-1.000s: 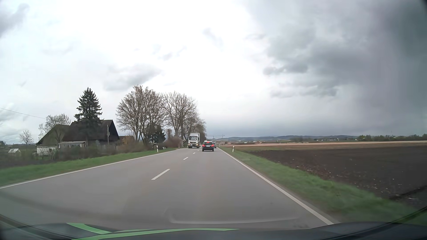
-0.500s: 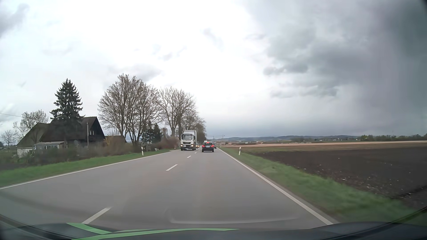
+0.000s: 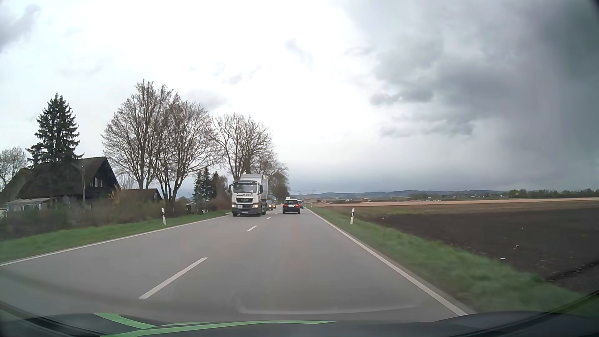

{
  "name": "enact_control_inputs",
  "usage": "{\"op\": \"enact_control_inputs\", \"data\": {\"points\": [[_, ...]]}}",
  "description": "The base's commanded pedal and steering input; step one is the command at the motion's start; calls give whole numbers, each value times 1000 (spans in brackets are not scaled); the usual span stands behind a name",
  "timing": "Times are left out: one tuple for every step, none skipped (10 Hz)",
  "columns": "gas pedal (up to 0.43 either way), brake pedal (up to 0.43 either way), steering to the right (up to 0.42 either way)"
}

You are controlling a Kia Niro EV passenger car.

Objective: Follow the waypoints while adhering to traffic rules and regulations

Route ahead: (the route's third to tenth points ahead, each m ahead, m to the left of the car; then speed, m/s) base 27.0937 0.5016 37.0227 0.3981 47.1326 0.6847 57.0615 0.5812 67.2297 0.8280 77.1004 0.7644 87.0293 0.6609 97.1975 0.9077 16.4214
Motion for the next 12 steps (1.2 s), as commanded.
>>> {"op": "enact_control_inputs", "data": {"points": [[0,0,-2],[0,0,-2],[0,0,-2],[0,6,-2],[0,18,-2],[0,30,-2],[0,67,-2],[0,85,-3],[0,85,-2],[0,91,-3],[0,91,-3],[0,110,-2]]}}
